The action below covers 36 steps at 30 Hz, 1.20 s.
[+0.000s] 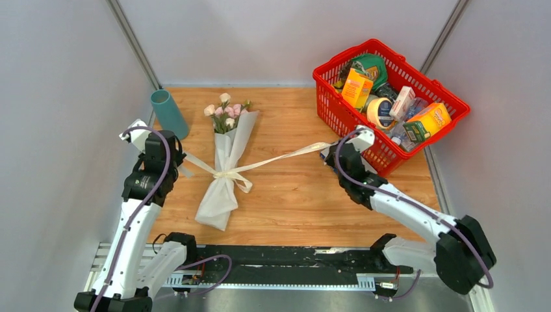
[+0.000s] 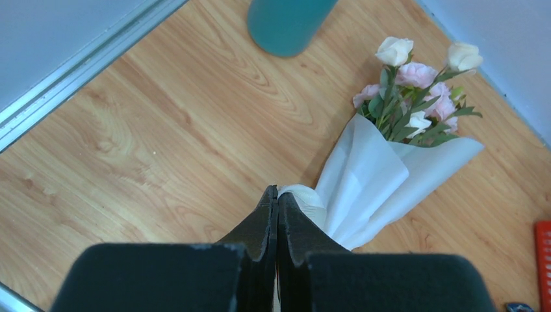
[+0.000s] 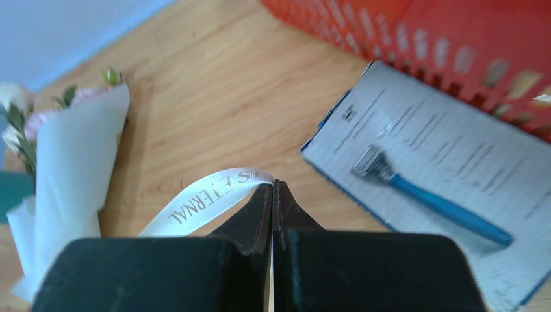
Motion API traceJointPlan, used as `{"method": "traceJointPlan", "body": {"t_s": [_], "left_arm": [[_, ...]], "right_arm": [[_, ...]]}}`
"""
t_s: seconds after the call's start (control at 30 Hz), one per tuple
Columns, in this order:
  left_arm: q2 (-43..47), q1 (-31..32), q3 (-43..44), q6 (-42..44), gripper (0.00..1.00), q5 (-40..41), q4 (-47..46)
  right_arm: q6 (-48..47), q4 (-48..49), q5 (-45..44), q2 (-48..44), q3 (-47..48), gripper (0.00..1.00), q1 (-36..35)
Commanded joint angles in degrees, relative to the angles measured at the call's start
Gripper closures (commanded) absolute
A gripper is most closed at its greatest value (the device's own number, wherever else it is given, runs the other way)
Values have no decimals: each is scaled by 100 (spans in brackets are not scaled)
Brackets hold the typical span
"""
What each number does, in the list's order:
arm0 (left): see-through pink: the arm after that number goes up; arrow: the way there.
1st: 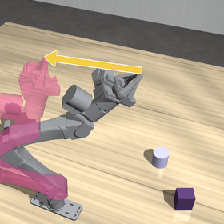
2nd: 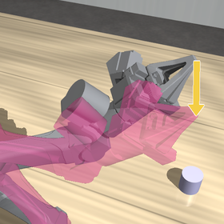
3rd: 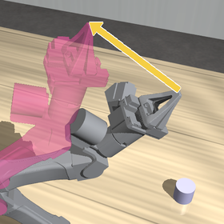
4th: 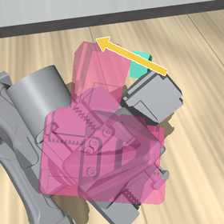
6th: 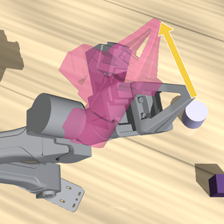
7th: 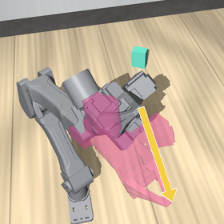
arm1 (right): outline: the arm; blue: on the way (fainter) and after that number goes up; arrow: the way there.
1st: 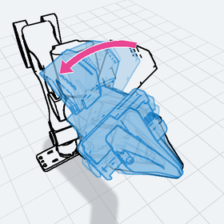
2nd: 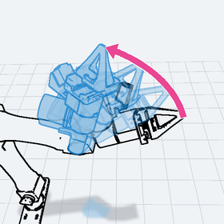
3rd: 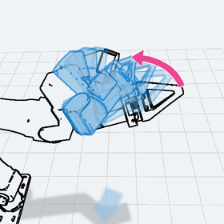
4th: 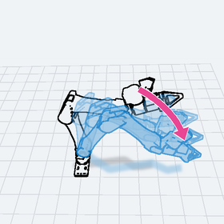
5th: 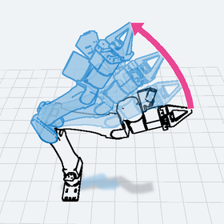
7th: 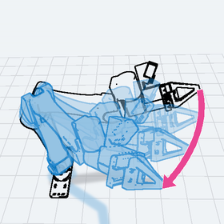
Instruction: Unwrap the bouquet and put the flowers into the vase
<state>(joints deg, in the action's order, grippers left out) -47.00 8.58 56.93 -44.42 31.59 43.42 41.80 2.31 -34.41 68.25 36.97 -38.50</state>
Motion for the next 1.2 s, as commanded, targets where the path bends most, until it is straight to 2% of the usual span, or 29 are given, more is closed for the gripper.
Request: {"method": "traceJointPlan", "body": {"t_s": [0.0, 0.3, 0.57, 0.67, 0.77, 0.83, 0.9, 0.97, 1.03, 1.17], "left_arm": [[68, -23, -155, 65, 100, -241, -149], [139, -32, -445, 197, 100, -417, -193], [113, -23, -516, 285, 100, -312, -88], [130, -23, -577, 250, 100, -574, -140], [235, -32, -831, 276, 100, -1241, -404], [262, -32, -928, 285, 100, -1497, -545], [253, -32, -938, 329, 100, -1577, -580], [262, -23, -885, 382, 100, -1516, -571], [271, -32, -745, 443, 100, -1350, -536], [165, -23, -96, 540, 100, -647, -282]], "right_arm": [[-330, -545, -548, -803, 169, 100, 439], [-629, -1241, -575, -2087, 547, 100, 1432], [-902, -1584, -725, -2079, 873, 100, 2030], [-893, -1602, -620, -2122, 1005, 100, 2084], [-1051, -1479, 265, -2088, 1172, 100, 2083], [-1174, -1217, 1465, -2018, 1163, 100, 2075], [-1201, -935, 2435, -1904, 1119, 100, 2022], [-1148, -741, 3043, -1710, 1084, 100, 1839], [-1148, -661, 3204, -1517, 1067, 100, 1514], [-1139, -609, 2696, -1253, 962, 100, 1003]]}}
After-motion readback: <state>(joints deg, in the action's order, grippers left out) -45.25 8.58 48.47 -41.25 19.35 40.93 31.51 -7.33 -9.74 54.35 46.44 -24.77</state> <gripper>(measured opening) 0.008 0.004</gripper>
